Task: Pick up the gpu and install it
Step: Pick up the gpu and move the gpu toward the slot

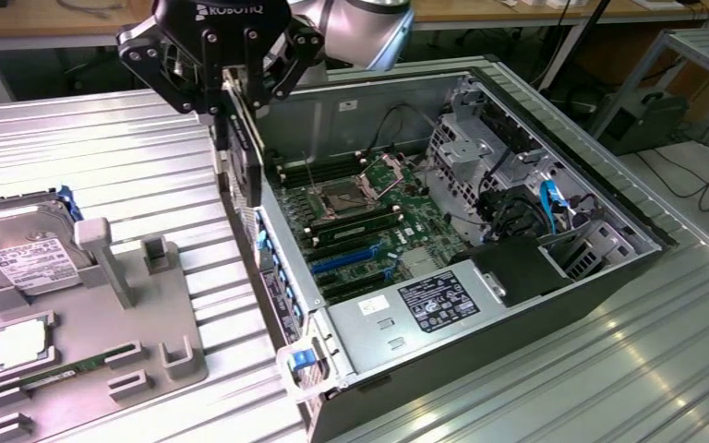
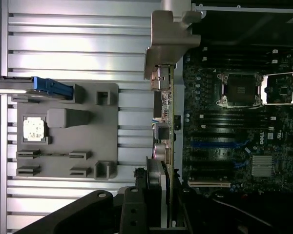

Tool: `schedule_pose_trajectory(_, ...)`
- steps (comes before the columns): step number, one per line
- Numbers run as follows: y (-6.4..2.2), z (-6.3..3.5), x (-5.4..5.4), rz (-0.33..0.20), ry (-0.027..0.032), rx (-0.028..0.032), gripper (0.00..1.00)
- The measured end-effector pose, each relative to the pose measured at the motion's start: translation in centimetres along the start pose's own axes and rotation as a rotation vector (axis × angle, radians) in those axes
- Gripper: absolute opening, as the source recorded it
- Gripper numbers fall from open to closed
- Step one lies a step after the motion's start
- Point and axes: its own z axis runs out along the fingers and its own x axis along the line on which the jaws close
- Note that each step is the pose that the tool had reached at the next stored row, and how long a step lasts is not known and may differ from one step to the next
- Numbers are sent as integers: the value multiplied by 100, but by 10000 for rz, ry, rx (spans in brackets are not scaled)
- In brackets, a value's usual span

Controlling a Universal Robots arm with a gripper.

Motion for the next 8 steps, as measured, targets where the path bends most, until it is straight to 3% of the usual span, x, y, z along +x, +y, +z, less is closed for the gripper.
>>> schedule_pose_trajectory(8,-4,5,-170,0,-1,0,28)
